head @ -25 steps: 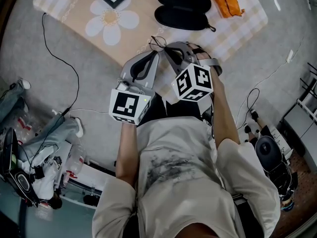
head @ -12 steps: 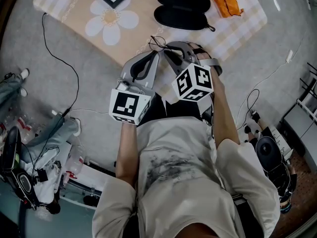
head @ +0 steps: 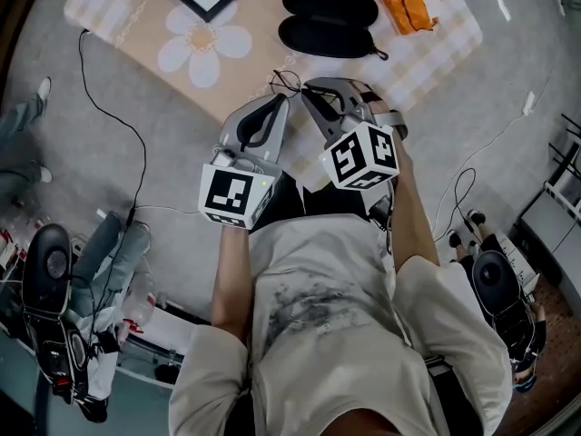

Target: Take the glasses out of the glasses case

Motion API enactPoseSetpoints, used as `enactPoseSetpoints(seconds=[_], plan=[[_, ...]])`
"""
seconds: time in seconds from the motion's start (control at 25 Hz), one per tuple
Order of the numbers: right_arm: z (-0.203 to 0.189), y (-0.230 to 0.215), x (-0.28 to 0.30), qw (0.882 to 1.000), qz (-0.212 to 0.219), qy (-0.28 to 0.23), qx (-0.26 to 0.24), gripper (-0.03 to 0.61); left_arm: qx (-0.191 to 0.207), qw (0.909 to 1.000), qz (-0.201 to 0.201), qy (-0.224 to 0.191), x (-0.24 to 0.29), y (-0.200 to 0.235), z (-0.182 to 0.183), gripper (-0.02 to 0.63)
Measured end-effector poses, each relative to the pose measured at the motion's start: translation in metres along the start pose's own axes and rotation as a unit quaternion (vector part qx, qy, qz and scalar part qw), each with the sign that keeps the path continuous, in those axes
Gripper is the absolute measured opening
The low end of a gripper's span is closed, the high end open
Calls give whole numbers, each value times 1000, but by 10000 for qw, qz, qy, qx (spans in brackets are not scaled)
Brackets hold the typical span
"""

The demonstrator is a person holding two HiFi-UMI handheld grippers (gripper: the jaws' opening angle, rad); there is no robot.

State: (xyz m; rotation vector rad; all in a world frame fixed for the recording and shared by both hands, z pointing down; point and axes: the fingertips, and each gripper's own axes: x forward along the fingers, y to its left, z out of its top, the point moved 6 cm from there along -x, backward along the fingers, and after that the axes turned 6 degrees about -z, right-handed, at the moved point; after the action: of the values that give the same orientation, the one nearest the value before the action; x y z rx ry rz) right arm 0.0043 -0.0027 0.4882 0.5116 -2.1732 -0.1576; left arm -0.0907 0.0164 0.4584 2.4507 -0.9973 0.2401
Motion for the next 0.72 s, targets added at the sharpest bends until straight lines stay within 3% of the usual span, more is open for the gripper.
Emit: enactPoseSetpoints(seconds=[0.32,0.72], plan=[[12,-15,-30,9965,-370,-567,490,17,200,9998,-23,-82,-4,-2,15,8],[24,-36,-85,9758,-838,-1379,1478,17,457,9983,-88,-338,-17,-8,44,8]])
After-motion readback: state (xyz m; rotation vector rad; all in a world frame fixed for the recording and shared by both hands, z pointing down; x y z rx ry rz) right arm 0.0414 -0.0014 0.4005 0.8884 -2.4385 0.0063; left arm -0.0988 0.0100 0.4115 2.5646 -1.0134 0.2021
